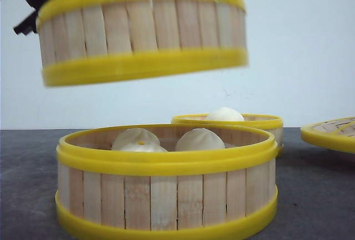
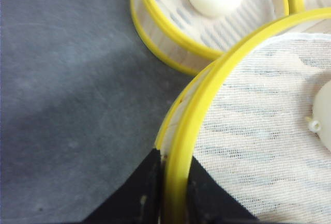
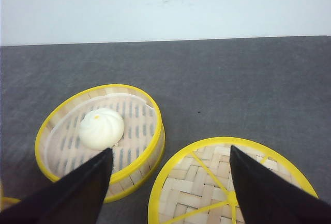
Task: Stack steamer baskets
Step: 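Carry the held basket over the front basket with the left gripper, then lower the basket onto the front basket and open the left gripper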
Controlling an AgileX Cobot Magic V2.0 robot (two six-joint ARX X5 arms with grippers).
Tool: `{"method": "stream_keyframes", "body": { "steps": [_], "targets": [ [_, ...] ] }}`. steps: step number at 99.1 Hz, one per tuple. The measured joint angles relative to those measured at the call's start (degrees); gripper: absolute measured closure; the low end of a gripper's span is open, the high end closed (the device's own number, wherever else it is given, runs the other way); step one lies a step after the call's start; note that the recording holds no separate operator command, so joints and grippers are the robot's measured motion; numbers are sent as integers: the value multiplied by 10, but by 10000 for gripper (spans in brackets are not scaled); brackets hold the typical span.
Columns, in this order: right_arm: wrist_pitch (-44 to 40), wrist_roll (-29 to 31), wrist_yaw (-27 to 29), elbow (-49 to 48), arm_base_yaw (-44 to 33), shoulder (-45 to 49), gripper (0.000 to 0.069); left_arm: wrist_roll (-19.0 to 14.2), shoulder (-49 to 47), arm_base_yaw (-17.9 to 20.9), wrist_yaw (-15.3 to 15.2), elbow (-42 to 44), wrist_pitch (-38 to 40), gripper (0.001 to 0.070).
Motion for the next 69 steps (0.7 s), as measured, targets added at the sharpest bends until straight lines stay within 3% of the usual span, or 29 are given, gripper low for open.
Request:
{"method": "stream_keyframes", "body": {
  "steps": [16, 69],
  "targets": [
    [0, 0, 0, 0, 0, -1, 245, 0, 4, -29, -30, -24, 28, 682],
    [-2, 0, 0, 0, 0, -4, 245, 0, 59, -50, -23, -26, 43, 682]
  ]
}}
